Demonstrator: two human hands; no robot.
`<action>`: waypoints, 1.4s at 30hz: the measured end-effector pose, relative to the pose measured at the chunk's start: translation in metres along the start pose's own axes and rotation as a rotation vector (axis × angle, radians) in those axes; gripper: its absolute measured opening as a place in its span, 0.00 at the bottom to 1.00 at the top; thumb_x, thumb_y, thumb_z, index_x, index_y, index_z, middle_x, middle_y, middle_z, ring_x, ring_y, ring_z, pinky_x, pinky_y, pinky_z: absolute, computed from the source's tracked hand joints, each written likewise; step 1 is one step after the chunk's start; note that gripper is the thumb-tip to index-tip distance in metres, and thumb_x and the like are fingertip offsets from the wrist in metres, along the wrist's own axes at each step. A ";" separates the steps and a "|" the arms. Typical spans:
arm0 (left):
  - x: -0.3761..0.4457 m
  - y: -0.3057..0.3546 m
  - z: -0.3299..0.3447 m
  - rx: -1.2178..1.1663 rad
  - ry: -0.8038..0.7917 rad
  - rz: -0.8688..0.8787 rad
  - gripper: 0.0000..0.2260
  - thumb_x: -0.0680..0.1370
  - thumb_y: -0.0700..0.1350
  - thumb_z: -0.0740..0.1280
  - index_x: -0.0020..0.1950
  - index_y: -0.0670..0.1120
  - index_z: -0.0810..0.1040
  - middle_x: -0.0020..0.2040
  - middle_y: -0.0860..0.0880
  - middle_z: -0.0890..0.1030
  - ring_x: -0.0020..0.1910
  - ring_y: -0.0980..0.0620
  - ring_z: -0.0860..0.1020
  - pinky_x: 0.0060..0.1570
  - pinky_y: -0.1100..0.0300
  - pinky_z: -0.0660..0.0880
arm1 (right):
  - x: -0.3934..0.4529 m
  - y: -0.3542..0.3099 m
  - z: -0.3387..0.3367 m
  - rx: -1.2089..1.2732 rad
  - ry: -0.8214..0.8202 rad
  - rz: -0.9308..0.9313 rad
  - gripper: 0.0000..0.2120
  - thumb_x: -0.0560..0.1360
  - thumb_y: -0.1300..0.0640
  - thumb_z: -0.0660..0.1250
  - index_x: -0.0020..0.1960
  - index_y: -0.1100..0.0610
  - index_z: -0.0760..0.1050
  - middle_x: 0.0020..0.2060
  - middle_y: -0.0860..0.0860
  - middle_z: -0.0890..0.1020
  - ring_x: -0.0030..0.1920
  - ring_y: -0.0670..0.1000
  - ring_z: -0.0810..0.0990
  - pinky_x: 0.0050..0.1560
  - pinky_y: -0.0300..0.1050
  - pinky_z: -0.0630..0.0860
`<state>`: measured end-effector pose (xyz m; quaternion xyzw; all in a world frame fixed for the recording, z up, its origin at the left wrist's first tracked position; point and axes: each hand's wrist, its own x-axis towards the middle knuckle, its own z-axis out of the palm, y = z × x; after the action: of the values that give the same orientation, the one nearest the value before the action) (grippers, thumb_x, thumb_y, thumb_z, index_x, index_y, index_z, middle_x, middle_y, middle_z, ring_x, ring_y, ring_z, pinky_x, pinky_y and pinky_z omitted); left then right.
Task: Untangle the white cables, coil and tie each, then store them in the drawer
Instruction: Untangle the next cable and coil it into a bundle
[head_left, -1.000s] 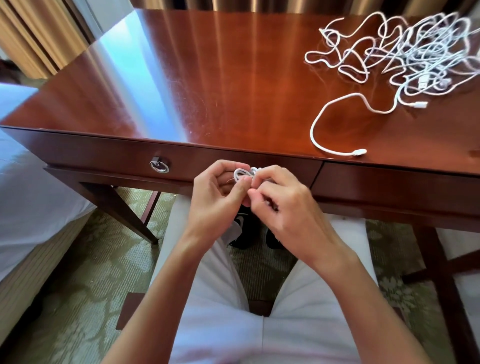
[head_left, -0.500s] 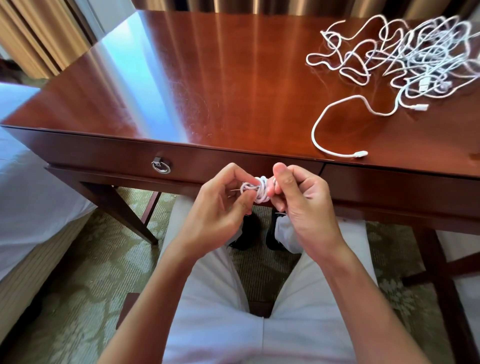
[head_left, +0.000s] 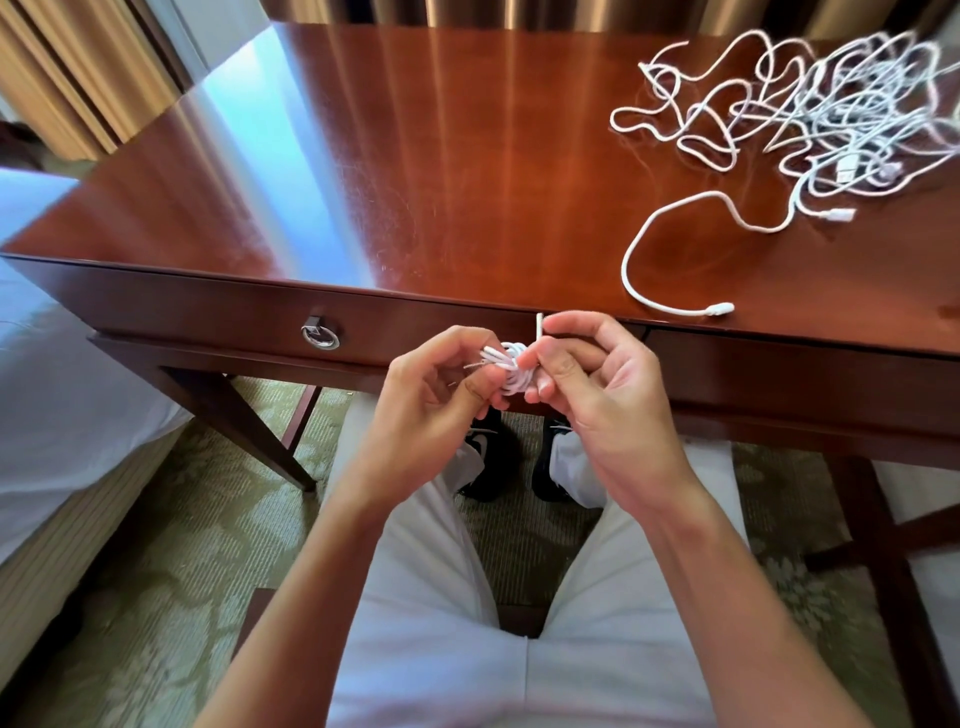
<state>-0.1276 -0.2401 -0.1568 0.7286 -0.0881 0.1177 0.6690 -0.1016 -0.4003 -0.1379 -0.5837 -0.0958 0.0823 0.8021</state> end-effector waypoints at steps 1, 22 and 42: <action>0.000 0.000 0.001 0.023 0.008 0.014 0.03 0.80 0.37 0.66 0.52 0.41 0.78 0.41 0.55 0.81 0.37 0.55 0.78 0.39 0.63 0.74 | 0.000 -0.001 0.001 -0.001 0.007 0.009 0.07 0.78 0.65 0.67 0.56 0.60 0.76 0.36 0.51 0.84 0.32 0.46 0.77 0.41 0.39 0.79; 0.015 0.011 0.034 0.301 0.513 -0.033 0.07 0.81 0.47 0.66 0.44 0.50 0.78 0.39 0.53 0.83 0.40 0.52 0.82 0.43 0.45 0.79 | 0.007 -0.008 0.022 -0.324 0.252 -0.245 0.03 0.74 0.65 0.74 0.46 0.61 0.86 0.34 0.51 0.86 0.34 0.48 0.86 0.38 0.43 0.81; 0.023 0.010 0.011 0.122 0.204 0.086 0.05 0.82 0.38 0.65 0.55 0.42 0.80 0.46 0.49 0.83 0.43 0.52 0.81 0.47 0.51 0.81 | 0.018 -0.011 0.005 -0.543 0.010 -0.259 0.05 0.77 0.64 0.72 0.52 0.57 0.83 0.40 0.49 0.87 0.42 0.45 0.87 0.48 0.50 0.85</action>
<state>-0.1083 -0.2514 -0.1412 0.7476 -0.0436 0.2248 0.6234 -0.0856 -0.3946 -0.1251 -0.7601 -0.1841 -0.0523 0.6210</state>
